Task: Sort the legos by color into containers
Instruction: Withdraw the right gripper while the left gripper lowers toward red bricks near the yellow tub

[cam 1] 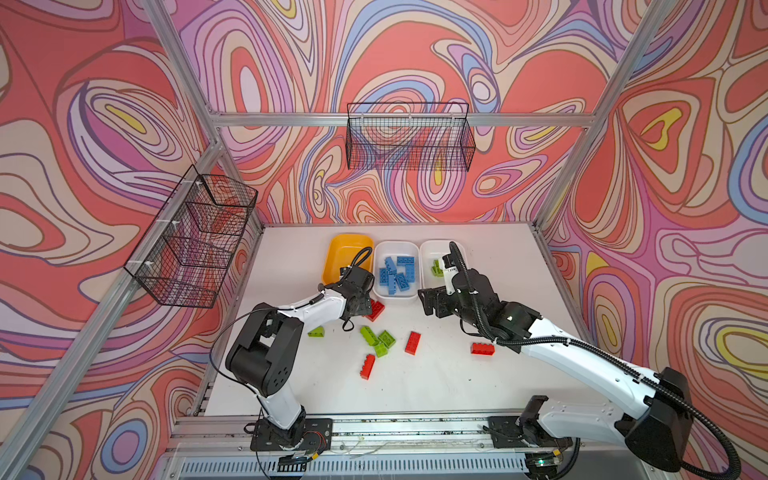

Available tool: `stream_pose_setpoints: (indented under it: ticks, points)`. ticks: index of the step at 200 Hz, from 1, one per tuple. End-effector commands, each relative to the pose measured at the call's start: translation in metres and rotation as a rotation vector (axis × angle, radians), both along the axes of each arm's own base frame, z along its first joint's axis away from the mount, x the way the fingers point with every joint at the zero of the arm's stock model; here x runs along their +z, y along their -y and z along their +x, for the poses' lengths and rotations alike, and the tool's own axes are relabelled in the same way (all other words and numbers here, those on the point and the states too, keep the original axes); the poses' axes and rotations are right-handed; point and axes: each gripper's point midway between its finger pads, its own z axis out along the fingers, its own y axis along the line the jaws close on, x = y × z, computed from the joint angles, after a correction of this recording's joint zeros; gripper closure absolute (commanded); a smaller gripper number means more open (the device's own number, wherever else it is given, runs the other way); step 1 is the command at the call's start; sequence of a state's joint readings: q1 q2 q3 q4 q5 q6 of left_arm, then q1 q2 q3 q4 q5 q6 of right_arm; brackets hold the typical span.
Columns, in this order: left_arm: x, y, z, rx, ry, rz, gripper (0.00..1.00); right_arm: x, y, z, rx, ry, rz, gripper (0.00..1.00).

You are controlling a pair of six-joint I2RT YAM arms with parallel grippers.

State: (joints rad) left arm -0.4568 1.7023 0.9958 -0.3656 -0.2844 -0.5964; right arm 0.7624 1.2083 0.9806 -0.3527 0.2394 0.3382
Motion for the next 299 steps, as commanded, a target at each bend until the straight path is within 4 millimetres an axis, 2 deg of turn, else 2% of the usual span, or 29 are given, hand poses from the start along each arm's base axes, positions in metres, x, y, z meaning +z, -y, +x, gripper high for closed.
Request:
stream_pose_setpoints:
  ticks: [1,31,102,184,246,299]
  points:
    - [-0.001,-0.020,-0.007,0.044,-0.016,0.013,0.08,-0.005,0.004,0.001,-0.021,-0.007,-0.019,0.02]
    - [0.002,-0.029,-0.019,0.069,-0.010,-0.006,0.09,-0.008,0.002,0.003,-0.022,-0.011,-0.029,0.02]
    - [0.020,-0.015,-0.020,0.015,0.028,-0.093,0.08,-0.016,0.000,0.006,-0.020,-0.028,-0.047,0.02]
    - [0.001,0.007,-0.004,0.009,-0.001,-0.178,0.10,-0.020,0.005,0.002,-0.030,-0.038,-0.052,0.02]
    - [-0.015,0.007,0.000,0.026,-0.052,-0.149,0.11,-0.027,0.006,0.003,-0.033,-0.042,-0.075,0.02]
    - [-0.021,0.009,0.005,-0.018,-0.065,-0.115,0.21,-0.029,0.005,0.007,-0.031,-0.044,-0.087,0.02]
